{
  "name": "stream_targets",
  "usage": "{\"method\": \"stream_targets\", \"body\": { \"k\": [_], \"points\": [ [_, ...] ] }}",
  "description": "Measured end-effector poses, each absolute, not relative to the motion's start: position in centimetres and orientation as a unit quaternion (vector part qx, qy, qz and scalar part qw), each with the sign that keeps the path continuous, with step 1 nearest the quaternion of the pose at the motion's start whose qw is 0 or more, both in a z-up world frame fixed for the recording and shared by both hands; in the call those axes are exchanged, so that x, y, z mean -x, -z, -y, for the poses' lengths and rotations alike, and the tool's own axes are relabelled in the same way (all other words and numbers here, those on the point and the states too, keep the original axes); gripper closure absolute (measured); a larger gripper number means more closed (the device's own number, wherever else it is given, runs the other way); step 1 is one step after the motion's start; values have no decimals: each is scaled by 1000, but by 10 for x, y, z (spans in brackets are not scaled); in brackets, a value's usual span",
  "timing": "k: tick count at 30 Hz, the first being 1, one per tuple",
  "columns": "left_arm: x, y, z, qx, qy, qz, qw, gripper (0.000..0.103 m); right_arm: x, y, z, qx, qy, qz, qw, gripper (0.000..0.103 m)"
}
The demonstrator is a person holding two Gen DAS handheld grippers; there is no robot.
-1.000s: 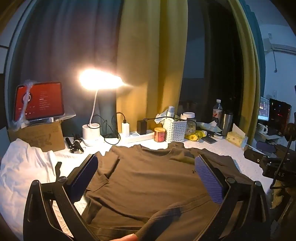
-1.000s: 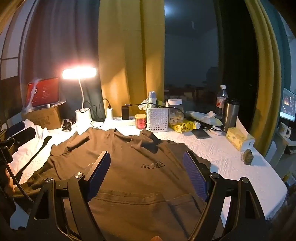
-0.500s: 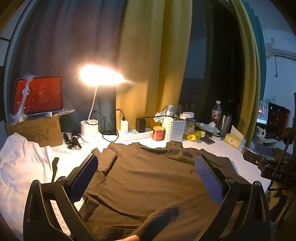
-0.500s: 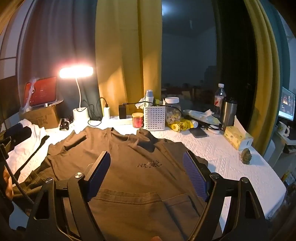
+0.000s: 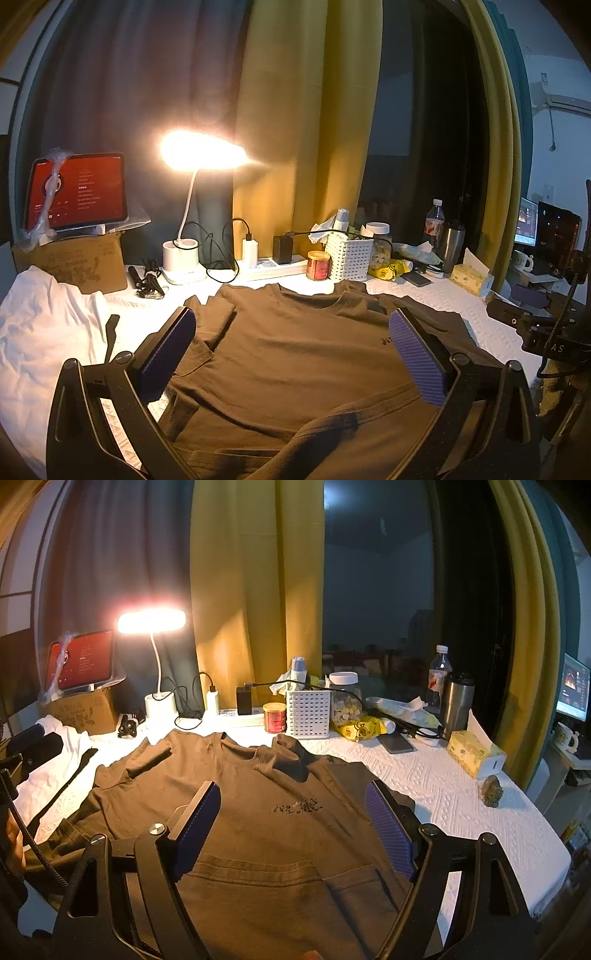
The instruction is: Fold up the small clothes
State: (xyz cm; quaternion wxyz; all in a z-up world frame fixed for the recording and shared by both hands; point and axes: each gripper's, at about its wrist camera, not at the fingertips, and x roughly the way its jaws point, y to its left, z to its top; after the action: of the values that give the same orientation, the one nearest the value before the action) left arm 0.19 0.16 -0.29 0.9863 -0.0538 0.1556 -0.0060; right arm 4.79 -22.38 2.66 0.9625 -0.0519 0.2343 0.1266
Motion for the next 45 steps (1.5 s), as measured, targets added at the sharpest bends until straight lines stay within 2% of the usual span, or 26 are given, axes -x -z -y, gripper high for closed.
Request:
{"method": "stream_targets", "body": {
  "k": [45],
  "points": [
    [-5, 1, -7, 54, 5, -152, 987, 1, -49, -25, 223, 53, -127, -238, 962, 20]
  ]
}}
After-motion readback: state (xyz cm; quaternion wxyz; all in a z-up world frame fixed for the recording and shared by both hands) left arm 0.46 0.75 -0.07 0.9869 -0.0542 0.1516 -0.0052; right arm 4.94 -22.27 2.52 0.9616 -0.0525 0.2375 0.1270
